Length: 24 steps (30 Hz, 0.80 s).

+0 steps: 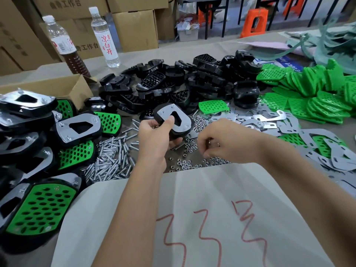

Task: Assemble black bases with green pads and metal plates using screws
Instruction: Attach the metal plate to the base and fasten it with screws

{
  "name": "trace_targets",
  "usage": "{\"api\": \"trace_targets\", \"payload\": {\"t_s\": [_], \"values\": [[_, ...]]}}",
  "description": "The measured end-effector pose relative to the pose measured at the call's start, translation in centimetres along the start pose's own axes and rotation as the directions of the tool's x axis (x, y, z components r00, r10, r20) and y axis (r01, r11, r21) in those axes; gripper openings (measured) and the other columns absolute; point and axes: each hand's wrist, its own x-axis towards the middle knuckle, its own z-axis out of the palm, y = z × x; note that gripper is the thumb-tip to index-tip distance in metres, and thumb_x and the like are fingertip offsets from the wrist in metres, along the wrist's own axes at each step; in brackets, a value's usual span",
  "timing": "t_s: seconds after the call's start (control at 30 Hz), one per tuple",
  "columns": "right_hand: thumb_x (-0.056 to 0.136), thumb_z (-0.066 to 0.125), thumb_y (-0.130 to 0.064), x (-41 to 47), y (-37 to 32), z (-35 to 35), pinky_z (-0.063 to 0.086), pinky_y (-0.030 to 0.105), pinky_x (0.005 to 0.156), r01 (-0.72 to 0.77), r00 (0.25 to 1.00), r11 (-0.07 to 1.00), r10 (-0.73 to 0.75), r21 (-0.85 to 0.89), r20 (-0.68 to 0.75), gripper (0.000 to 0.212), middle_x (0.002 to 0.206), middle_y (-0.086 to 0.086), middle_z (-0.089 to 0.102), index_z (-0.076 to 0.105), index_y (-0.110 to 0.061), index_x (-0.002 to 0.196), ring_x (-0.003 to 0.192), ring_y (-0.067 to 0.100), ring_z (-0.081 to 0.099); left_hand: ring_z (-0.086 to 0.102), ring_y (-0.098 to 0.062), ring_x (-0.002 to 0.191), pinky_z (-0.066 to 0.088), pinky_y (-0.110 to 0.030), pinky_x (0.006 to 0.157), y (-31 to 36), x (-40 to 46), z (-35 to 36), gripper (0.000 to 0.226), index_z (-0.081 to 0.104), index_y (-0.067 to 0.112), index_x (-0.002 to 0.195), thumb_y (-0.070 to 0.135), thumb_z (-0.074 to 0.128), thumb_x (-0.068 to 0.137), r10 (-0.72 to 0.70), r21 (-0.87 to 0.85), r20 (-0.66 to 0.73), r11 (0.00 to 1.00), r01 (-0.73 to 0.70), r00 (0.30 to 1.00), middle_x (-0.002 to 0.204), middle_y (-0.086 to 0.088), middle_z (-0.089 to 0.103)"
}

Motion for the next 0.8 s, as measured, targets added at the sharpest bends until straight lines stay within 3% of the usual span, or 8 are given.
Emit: {"api": "trace_targets", "payload": {"t_s": [0.07, 0.17, 0.27, 0.33, 0.43, 0.53, 0.63, 0.8], "values": [[0.088, 0.074, -0.002, -0.2, -0.1, 0.4, 0.051, 0.019, 0.060, 0.017, 0.983, 0.980, 0.020, 0.199, -0.184, 0.022, 0.070, -0.006, 0.069, 0.068, -0.022, 0.079, 0.059, 0.004, 0.064, 0.072, -0.025, 0.083, 0.057, -0.026, 0.052, 0.0, 0.0, -0.1, 0.037, 0.053, 0.004, 0.116, 0.013, 0.079, 0.092, 0.001, 0.004, 0.003, 1.000, -0.001, 1.000, 0.109, -0.018, 0.071], [0.085, 0.078, 0.005, 0.0, -0.3, 1.3, 0.058, 0.028, 0.054, 0.150, 0.879, 0.852, 0.117, 0.502, -0.462, 0.016, 0.070, 0.005, 0.069, 0.073, -0.010, 0.083, 0.056, 0.013, 0.068, 0.076, -0.023, 0.077, 0.056, -0.026, 0.051, -0.1, -0.1, -0.2, 0.031, 0.062, 0.002, 0.113, 0.011, 0.081, 0.090, 0.007, 0.007, 0.036, 1.000, -0.007, 0.999, 0.096, -0.012, 0.078], [0.086, 0.079, 0.003, 0.6, -0.7, 2.6, 0.059, 0.023, 0.055, 0.187, 0.806, 0.804, 0.203, 0.565, -0.556, 0.013, 0.076, 0.005, 0.072, 0.079, -0.010, 0.089, 0.061, 0.012, 0.070, 0.076, -0.016, 0.068, 0.055, -0.023, 0.049, -0.2, -0.1, -0.2, 0.008, 0.073, 0.009, 0.097, 0.011, 0.079, 0.092, 0.022, 0.046, 0.080, 0.999, -0.025, 0.997, 0.081, -0.003, 0.080], [0.086, 0.079, 0.002, 0.9, -0.9, 3.3, 0.059, 0.021, 0.056, 0.203, 0.758, 0.813, 0.222, 0.546, -0.613, 0.012, 0.080, 0.001, 0.072, 0.080, -0.010, 0.089, 0.066, 0.011, 0.070, 0.075, -0.014, 0.066, 0.054, -0.023, 0.049, -0.2, -0.1, -0.2, 0.005, 0.074, 0.011, 0.094, 0.011, 0.078, 0.091, 0.021, 0.057, 0.082, 0.998, -0.026, 0.996, 0.081, -0.003, 0.080], [0.082, 0.084, 0.001, 1.0, -0.8, 3.8, 0.063, 0.029, 0.060, 0.241, 0.741, 0.795, 0.220, 0.557, -0.635, 0.011, 0.077, -0.004, 0.071, 0.080, -0.008, 0.087, 0.072, 0.012, 0.069, 0.075, -0.015, 0.066, 0.053, -0.023, 0.048, -0.1, -0.2, -0.2, 0.005, 0.076, 0.011, 0.095, 0.011, 0.079, 0.091, 0.020, 0.081, 0.095, 0.996, -0.028, 0.995, 0.084, -0.004, 0.080], [0.079, 0.087, 0.000, 1.1, -0.8, 3.9, 0.062, 0.029, 0.059, 0.240, 0.774, 0.767, 0.219, 0.595, -0.594, 0.012, 0.073, -0.001, 0.070, 0.079, -0.007, 0.086, 0.066, 0.016, 0.067, 0.073, -0.013, 0.064, 0.052, -0.022, 0.049, -0.1, -0.4, -0.2, 0.005, 0.077, 0.014, 0.094, 0.011, 0.078, 0.091, 0.043, 0.138, 0.125, 0.989, -0.060, 0.991, 0.081, -0.002, 0.079], [0.079, 0.088, -0.003, 1.1, -0.8, 3.7, 0.060, 0.039, 0.056, 0.238, 0.794, 0.808, 0.159, 0.540, -0.587, 0.011, 0.070, -0.003, 0.067, 0.079, -0.009, 0.083, 0.059, 0.023, 0.064, 0.070, -0.013, 0.064, 0.051, -0.022, 0.048, -0.1, -0.4, -0.2, 0.006, 0.077, 0.017, 0.094, 0.012, 0.078, 0.091, 0.060, 0.177, 0.131, 0.981, -0.083, 0.990, 0.081, -0.002, 0.078], [0.080, 0.086, 0.001, 0.8, -0.3, 3.4, 0.061, 0.036, 0.058, 0.293, 0.828, 0.805, 0.055, 0.515, -0.558, 0.010, 0.076, 0.007, 0.066, 0.078, -0.004, 0.085, 0.063, 0.020, 0.062, 0.071, -0.022, 0.072, 0.054, -0.027, 0.054, -0.2, -0.8, 0.1, 0.009, 0.077, 0.015, 0.099, 0.009, 0.074, 0.093, 0.073, 0.182, 0.167, 0.978, -0.104, 0.983, 0.089, -0.007, 0.079]]}}
